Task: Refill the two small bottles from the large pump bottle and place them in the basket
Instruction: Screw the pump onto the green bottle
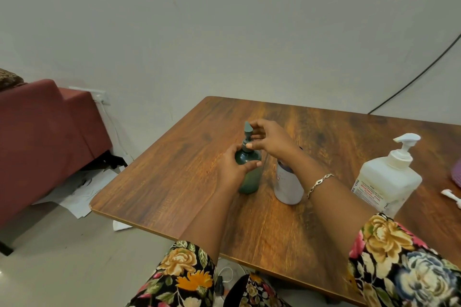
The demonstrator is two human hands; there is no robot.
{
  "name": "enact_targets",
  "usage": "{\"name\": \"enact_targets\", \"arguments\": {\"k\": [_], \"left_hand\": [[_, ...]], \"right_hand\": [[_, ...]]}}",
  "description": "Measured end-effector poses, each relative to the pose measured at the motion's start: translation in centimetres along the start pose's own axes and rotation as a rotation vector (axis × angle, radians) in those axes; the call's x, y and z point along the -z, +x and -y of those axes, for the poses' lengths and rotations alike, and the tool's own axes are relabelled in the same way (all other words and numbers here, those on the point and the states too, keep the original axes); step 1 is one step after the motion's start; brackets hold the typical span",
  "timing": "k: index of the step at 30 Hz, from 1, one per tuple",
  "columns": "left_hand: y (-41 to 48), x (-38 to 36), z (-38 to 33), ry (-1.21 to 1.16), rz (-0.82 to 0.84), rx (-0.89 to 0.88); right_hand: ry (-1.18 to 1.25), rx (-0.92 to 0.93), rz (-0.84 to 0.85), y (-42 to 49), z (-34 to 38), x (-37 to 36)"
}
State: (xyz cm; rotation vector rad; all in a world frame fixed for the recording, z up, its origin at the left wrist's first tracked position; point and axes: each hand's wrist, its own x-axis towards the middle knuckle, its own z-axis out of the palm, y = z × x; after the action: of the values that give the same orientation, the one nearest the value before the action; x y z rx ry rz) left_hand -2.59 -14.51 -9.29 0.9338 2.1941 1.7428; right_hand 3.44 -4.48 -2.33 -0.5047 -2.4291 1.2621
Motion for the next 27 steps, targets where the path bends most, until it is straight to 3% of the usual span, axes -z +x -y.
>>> {"name": "enact_targets", "arguments": {"k": [11,13,16,20,27], "left_hand": [[-0.2,0.0,-0.2,0.04,-0.015,-0.018],[-0.2,-0.1,-0.2,0.051,-0.019,-0.018],[0.0,-0.1,-0.1,0.061,-0.02,-0.014],[0.1,-0.2,0.0,0.071,-0.025,-0.001],[0.1,-0.2,-0.1,0.07,-0.029,-0.005]], "right_hand": [[-0.034,-0.084,-0.204,0.0,-0.8,-2.4],[0.046,-0.097,-0.242,0.0,-1.2,-2.9],[0.355,-0.102,-0.279,-0.5,-1.6,-3.8],[0.382,-0.02,-0.316,-0.9,-2.3,-4.6],[0.369,-0.083,-0.383,-0.4,-2.1,-4.7]]}}
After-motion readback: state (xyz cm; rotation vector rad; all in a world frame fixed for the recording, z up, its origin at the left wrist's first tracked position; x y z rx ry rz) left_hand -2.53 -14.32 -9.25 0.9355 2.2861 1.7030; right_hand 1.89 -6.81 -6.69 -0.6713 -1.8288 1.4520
